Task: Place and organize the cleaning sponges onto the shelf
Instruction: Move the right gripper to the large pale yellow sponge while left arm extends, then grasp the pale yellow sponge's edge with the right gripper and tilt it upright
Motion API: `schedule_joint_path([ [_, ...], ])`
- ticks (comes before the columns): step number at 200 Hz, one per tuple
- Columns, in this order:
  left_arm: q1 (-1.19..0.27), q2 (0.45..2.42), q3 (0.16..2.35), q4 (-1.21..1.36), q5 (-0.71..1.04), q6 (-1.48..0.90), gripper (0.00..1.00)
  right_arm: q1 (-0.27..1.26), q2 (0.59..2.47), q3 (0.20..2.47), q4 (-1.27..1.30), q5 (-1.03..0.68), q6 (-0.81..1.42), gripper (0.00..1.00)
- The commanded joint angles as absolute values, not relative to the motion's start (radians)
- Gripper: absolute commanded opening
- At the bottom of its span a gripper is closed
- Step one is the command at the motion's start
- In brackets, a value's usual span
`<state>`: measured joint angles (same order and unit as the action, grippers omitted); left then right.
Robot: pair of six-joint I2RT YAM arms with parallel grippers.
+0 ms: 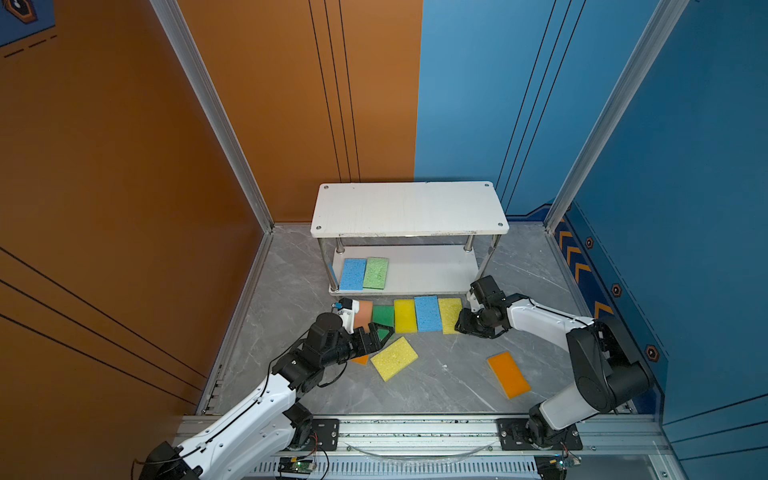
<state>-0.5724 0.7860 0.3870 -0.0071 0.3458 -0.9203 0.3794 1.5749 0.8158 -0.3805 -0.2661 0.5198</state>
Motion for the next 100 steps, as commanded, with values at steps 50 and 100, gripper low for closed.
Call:
schedule_joint_path([
  [50,-0.570,0.775,0.385,-0.010,0.331,-0.910,0.98,0.375,1.571,0.788,-0.378,-0.268,0.512,0.22],
  [100,-0.568,0.790,0.386,0.006,0.324,-0.909,0.98,0.376,1.446,0.728,-0.402,-0.265,0.528,0.09],
])
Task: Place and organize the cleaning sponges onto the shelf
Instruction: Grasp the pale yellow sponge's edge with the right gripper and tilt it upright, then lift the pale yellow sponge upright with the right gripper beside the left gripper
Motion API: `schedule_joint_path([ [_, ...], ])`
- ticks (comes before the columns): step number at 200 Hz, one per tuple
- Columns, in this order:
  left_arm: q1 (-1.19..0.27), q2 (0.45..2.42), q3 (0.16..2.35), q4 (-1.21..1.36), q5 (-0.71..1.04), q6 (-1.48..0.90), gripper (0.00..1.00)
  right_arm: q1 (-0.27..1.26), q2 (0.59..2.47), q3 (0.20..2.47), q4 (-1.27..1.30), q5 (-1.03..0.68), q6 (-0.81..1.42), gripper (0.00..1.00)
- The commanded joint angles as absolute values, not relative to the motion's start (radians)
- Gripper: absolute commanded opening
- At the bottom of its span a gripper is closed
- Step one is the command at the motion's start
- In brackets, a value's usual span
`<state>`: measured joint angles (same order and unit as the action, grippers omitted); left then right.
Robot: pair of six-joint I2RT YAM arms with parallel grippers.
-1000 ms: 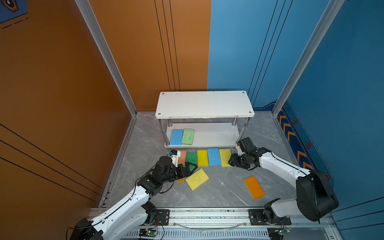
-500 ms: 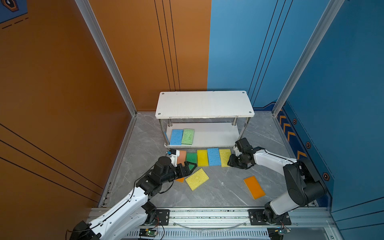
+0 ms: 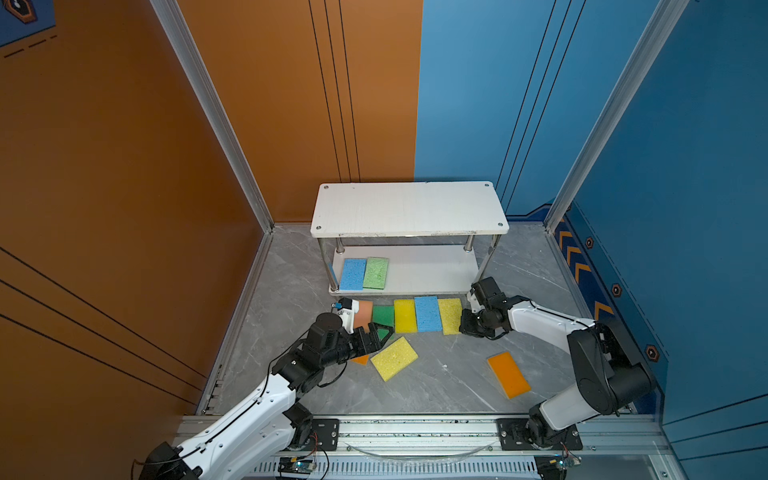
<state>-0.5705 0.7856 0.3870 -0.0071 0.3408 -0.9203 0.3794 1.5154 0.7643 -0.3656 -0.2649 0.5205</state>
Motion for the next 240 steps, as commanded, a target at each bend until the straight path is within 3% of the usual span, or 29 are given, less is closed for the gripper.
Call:
schedule_joint_path([
  [1,-0.568,0.791,0.387,0.007,0.324,-0.909,0.98,0.376,1.443,0.728,-0.403,-0.265,0.528,0.09],
  [113,-0.580,0.802,0.390,0.130,0.343,-0.907,0.98,0.456,1.095,0.772,-0.552,-0.331,0.591,0.04],
  [240,-0.609,0.800,0.331,0.405,0.351,-1.004,1.00,0.776,1.187,0.928,-0.369,-0.447,0.649,0.04],
])
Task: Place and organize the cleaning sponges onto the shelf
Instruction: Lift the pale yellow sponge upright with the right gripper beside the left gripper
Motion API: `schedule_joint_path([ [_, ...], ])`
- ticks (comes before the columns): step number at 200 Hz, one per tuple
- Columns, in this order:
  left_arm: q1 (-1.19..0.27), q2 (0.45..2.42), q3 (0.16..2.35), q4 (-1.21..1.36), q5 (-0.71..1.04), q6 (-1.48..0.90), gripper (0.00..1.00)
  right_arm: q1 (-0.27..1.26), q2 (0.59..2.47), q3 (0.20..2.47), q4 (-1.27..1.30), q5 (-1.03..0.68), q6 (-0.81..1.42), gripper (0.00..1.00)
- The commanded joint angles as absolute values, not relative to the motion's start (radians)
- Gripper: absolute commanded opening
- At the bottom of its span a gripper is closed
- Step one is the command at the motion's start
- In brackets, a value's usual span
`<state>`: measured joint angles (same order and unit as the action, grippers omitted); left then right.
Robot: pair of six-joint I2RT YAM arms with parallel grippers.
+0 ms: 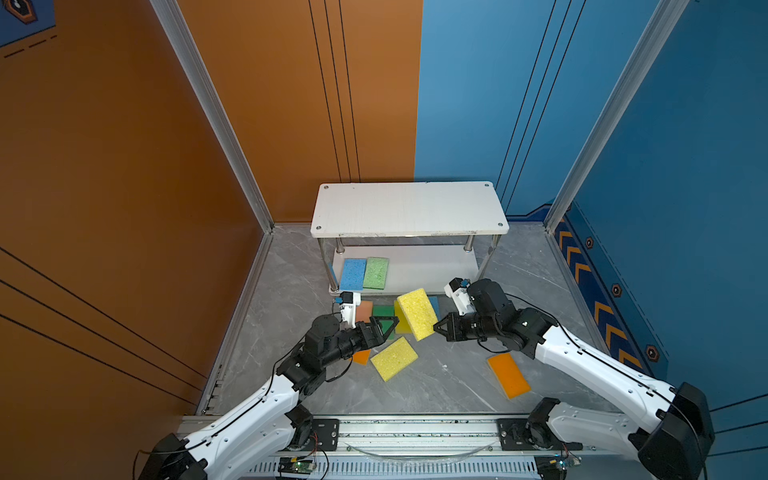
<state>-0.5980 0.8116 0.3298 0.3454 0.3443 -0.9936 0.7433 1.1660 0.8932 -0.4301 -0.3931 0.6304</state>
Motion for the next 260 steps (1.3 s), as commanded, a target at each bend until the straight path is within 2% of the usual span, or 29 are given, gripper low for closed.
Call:
schedule_joint_path([
  [1,-0.610,0.800,0.331,0.405,0.350,-1.004,0.99,0.778,1.187,0.928,-0.368,-0.448,0.649,0.04],
  [34,-0.615,0.789,0.332,0.407,0.330,-1.006,0.88,0.820,1.221,0.937,-0.336,-0.480,0.647,0.04],
  [39,-0.615,0.791,0.332,0.407,0.328,-1.006,0.80,0.826,1.223,0.936,-0.324,-0.485,0.648,0.04],
  [80,-0.617,0.789,0.331,0.408,0.312,-1.011,0.43,0.854,1.267,0.943,-0.283,-0.498,0.665,0.04],
  [103,-0.613,0.790,0.326,0.407,0.315,-1.011,0.16,0.868,1.287,0.944,-0.267,-0.496,0.674,0.04],
  [121,-0.611,0.798,0.323,0.407,0.328,-1.014,0.05,0.873,1.297,0.942,-0.256,-0.492,0.684,0.07],
  [131,-0.609,0.799,0.324,0.407,0.335,-1.012,0.02,0.873,1.297,0.940,-0.255,-0.489,0.689,0.13],
  [149,-0.603,0.797,0.324,0.407,0.348,-1.010,0.02,0.870,1.293,0.940,-0.254,-0.481,0.701,0.37],
  [160,-0.599,0.793,0.322,0.407,0.354,-1.010,0.02,0.865,1.286,0.936,-0.254,-0.479,0.710,0.43],
  [218,-0.587,0.787,0.322,0.407,0.369,-1.013,0.02,0.858,1.283,0.933,-0.245,-0.486,0.730,0.45],
  [260,-0.575,0.756,0.329,0.347,0.372,-0.996,0.02,0.848,1.253,0.948,-0.383,-0.371,0.683,0.45],
])
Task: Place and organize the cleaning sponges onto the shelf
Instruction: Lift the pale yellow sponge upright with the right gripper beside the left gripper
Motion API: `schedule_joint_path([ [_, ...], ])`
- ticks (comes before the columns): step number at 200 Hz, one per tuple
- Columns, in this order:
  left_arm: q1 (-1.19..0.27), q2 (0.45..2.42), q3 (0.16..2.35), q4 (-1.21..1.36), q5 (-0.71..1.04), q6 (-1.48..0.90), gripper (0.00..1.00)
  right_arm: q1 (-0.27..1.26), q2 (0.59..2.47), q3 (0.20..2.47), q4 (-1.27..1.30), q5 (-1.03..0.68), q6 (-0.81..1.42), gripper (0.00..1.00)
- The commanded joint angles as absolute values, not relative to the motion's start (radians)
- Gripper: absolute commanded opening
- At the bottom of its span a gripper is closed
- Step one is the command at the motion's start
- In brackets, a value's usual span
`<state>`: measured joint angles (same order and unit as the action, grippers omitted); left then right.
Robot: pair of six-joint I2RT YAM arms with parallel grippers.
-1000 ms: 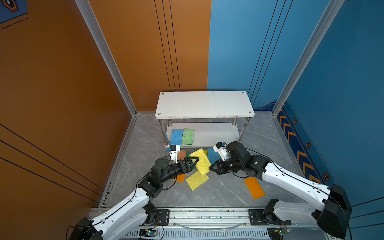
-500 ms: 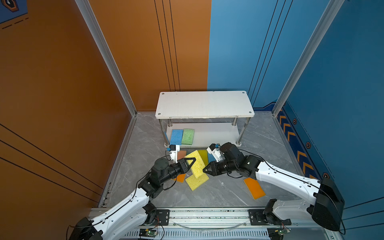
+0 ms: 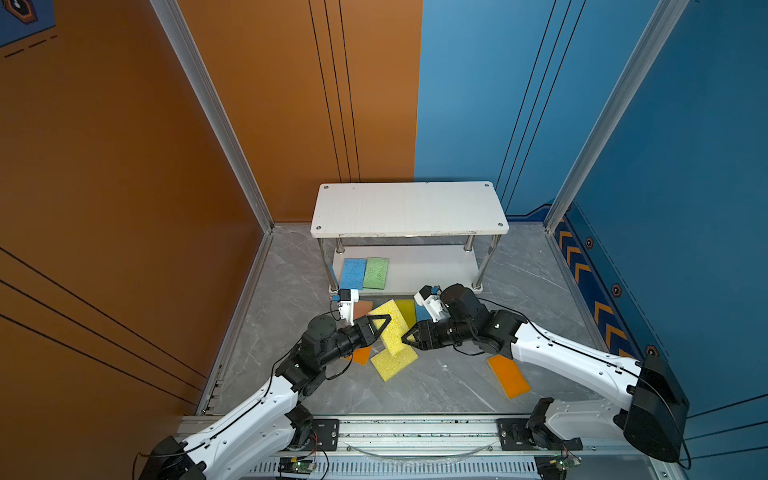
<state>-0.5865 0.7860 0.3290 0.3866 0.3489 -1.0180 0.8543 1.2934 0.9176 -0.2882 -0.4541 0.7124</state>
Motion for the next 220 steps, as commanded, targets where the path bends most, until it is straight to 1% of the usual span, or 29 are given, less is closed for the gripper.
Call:
schedule_joint_path([
  [1,-0.575,0.755,0.330,0.347,0.372,-0.996,0.02,0.848,1.252,0.948,-0.384,-0.369,0.682,0.45],
  [85,-0.570,0.751,0.336,0.330,0.380,-0.990,0.02,0.869,1.255,0.964,-0.320,-0.462,0.685,0.48],
  [199,-0.564,0.742,0.330,0.331,0.383,-0.997,0.02,0.872,1.298,0.945,-0.276,-0.480,0.695,0.43],
  [220,-0.563,0.739,0.328,0.332,0.384,-0.997,0.02,0.873,1.307,0.943,-0.263,-0.485,0.701,0.41],
])
